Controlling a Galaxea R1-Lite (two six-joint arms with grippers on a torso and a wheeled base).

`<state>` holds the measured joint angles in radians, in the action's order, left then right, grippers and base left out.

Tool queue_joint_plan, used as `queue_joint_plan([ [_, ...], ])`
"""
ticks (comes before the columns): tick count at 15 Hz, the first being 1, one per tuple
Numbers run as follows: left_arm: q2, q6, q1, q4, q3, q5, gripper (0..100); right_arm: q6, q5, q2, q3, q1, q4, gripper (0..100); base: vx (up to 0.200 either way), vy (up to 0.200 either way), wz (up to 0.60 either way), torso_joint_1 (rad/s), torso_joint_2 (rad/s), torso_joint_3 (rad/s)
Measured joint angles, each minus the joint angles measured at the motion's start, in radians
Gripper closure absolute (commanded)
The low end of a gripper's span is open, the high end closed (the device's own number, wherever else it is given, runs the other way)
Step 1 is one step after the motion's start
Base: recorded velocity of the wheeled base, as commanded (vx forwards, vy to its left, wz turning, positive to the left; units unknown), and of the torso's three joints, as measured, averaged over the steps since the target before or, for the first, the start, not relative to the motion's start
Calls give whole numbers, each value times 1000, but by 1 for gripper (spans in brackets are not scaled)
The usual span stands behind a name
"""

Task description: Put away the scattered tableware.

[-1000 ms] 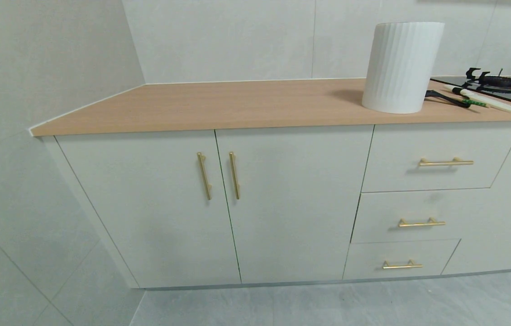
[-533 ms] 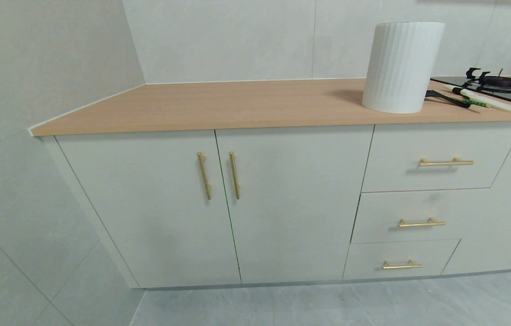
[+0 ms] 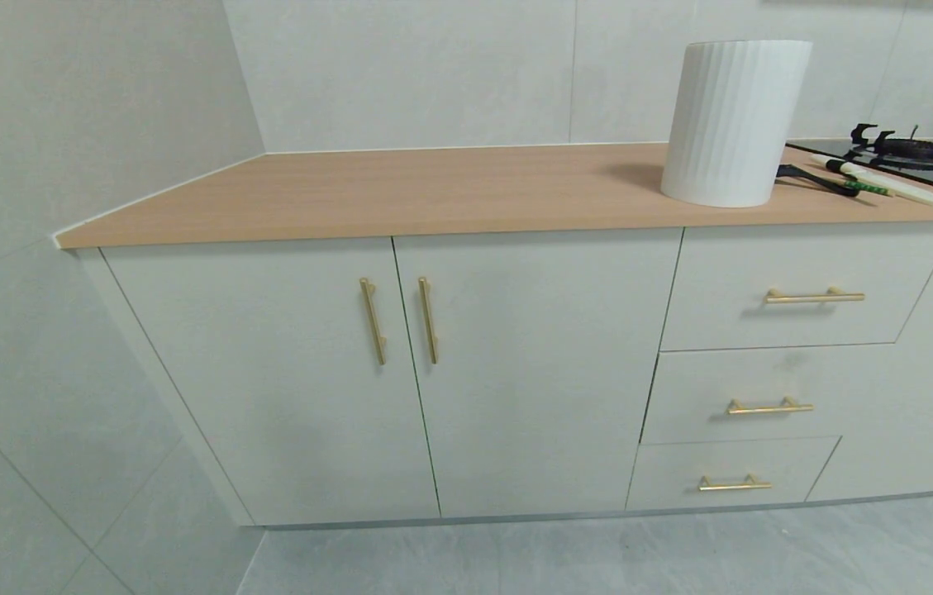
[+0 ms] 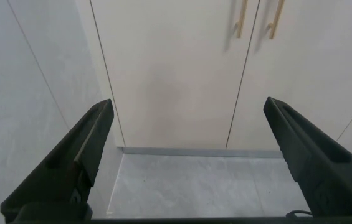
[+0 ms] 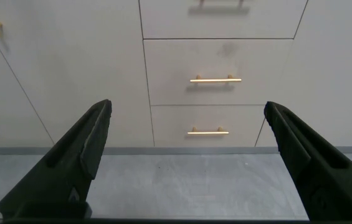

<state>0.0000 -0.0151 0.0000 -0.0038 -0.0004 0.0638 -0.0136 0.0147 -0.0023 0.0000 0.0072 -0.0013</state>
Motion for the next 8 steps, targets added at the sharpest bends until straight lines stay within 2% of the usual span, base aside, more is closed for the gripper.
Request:
queue_joint_plan([
  [8, 0, 0, 0, 0, 0, 0, 0, 0, 0, 0, 0, -1, 0, 0, 0, -200, 0, 6, 4, 1],
])
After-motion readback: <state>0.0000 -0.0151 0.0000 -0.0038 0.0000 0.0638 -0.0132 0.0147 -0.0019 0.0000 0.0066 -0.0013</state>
